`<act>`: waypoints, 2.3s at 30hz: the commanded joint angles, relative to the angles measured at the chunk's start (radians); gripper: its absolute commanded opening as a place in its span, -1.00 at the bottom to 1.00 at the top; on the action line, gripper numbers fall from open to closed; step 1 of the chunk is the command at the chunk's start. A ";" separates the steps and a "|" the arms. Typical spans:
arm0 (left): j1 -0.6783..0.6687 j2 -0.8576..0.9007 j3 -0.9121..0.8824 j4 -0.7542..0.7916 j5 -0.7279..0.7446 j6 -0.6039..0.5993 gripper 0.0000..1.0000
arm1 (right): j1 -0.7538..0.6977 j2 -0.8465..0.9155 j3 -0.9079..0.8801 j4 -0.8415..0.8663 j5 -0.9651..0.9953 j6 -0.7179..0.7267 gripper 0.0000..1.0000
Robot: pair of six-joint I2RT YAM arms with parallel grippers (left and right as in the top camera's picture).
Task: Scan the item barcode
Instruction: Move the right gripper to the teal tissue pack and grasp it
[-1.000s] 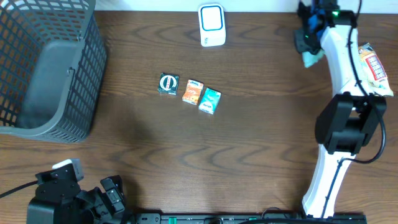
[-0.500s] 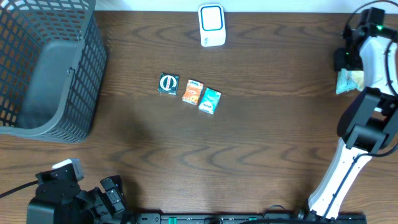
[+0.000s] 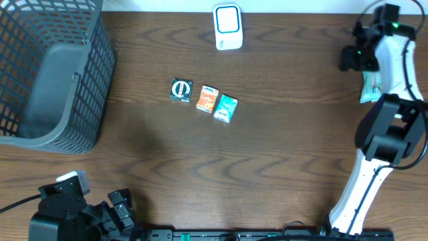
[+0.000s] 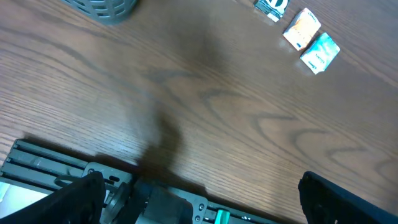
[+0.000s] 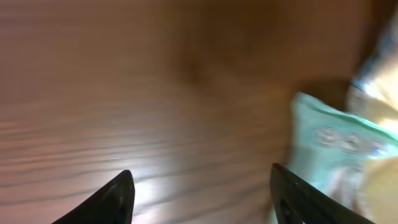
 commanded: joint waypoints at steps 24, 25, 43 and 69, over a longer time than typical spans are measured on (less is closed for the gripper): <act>0.003 0.000 0.002 0.001 -0.010 -0.009 0.95 | 0.605 0.019 0.002 -0.265 -0.295 0.394 0.29; 0.003 0.000 0.002 0.001 -0.010 -0.009 0.95 | 0.605 0.023 0.002 -0.269 -0.303 0.394 0.29; 0.003 0.000 0.002 0.001 -0.010 -0.009 0.96 | 0.623 -0.185 0.002 -0.476 -0.122 0.412 0.25; 0.003 0.000 0.002 0.001 -0.010 -0.009 0.96 | 0.509 -0.462 -0.645 0.169 -0.432 0.458 0.99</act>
